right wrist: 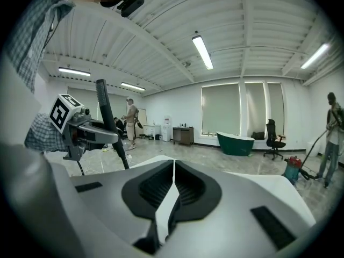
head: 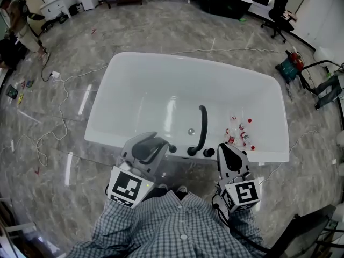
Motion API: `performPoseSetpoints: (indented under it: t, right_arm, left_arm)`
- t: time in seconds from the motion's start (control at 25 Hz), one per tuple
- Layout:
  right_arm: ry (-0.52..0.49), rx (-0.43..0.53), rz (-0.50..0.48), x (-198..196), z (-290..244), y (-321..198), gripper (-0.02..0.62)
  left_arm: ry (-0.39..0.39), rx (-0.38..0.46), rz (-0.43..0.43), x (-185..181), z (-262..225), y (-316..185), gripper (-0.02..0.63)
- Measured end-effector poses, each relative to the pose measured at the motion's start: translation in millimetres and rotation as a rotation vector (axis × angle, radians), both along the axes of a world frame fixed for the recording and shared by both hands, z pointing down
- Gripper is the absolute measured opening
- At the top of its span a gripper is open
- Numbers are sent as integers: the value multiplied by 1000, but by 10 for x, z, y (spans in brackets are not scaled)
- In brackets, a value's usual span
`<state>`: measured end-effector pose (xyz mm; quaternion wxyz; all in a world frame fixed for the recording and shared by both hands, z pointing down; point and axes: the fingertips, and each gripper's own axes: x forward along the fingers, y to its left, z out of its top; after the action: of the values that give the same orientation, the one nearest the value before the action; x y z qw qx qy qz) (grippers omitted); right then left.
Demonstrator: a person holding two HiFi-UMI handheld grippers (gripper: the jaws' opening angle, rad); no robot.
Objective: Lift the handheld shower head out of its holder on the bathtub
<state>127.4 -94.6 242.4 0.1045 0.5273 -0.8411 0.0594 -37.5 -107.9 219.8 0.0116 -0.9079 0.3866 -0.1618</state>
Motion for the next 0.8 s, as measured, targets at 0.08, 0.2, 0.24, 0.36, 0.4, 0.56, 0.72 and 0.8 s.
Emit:
performPoseSetpoints:
  t: [0.08,0.2,0.24,0.36,0.4,0.56,0.72,0.8]
  right_arm:
    - [1,5,1,-2,-6,5,18]
    - [5,9,1,-10,-12,10,18]
    - [5,8,2,-9,-16,20,18]
    - [-3,10,5,-1,-41,43,18]
    - [-6,11,6,-1,-48,43,18]
    - [-11,11,3,-29,-50,39,18]
    - [-7,9,-7,-73,-41,48,18]
    - [-3,10,-10,-93,-41,45,18]
  left_arm:
    - [-1,5,1,-20,-33,14,141]
    - [0,11,4,-44,-78,28,140]
    - [2,15,4,-46,-101,38,140]
    - [7,30,8,-38,-176,64,140]
    - [9,33,10,-35,-196,68,140]
    - [29,54,13,-35,-286,61,140]
    - [33,57,8,-54,-295,54,140]
    - [33,56,5,-71,-289,52,141]
